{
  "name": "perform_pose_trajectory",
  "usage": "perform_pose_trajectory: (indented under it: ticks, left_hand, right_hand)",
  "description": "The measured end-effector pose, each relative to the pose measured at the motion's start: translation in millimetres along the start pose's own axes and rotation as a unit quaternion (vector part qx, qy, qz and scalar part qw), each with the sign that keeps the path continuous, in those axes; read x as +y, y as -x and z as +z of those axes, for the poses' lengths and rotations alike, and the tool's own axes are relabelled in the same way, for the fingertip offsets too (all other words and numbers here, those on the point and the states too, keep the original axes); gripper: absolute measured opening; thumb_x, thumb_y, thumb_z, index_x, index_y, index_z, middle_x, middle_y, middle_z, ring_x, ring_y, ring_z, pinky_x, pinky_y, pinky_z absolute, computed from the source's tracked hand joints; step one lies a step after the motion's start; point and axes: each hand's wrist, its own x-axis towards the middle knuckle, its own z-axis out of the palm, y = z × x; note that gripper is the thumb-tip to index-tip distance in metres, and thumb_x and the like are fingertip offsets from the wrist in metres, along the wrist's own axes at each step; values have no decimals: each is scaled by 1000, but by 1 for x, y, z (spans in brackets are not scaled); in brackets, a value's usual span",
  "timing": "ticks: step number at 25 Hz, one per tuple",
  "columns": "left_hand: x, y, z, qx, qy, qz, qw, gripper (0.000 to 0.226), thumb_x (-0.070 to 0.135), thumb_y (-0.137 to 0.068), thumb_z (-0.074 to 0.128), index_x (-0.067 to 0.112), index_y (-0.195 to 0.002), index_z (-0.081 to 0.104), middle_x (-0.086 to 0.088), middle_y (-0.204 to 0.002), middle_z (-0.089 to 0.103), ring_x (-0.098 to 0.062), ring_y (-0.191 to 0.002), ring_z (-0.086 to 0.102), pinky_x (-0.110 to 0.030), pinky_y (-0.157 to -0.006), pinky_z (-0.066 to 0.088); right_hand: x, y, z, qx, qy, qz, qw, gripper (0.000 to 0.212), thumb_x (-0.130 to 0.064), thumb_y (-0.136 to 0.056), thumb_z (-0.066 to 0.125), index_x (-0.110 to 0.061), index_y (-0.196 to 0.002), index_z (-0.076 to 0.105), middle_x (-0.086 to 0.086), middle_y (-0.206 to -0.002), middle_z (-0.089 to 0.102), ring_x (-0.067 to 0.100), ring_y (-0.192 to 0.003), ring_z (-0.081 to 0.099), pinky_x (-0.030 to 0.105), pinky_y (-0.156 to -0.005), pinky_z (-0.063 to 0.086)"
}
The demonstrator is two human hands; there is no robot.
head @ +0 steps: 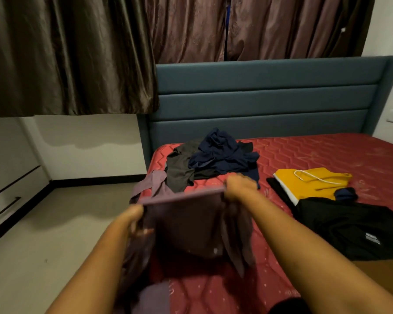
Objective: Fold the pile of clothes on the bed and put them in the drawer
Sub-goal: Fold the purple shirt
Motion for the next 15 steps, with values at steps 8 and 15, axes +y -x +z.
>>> perform_pose_trajectory:
  ticks: [8,15]
  left_hand:
    - [140,25,-1,241,-132,534,799,59,-13,-80,39,11,-131,56,-19,-130,55,-33,-119,52,-34,-102,39]
    - [2,-11,-37,71,-581,408,701,49,-2,-71,59,30,-106,70,1,-115,68,-25,-106,63,-29,-80,46]
  right_hand:
    - [41,-31,-110,612,-5,-87,786,21,-10,-72,59,-19,-90,64,10,-81,60,37,-59,58,34,-55,38]
    - [120,9,74,55,19,-150,987,25,-22,-78,68,-24,-102,69,5,-106,70,27,-101,64,32,-73,44]
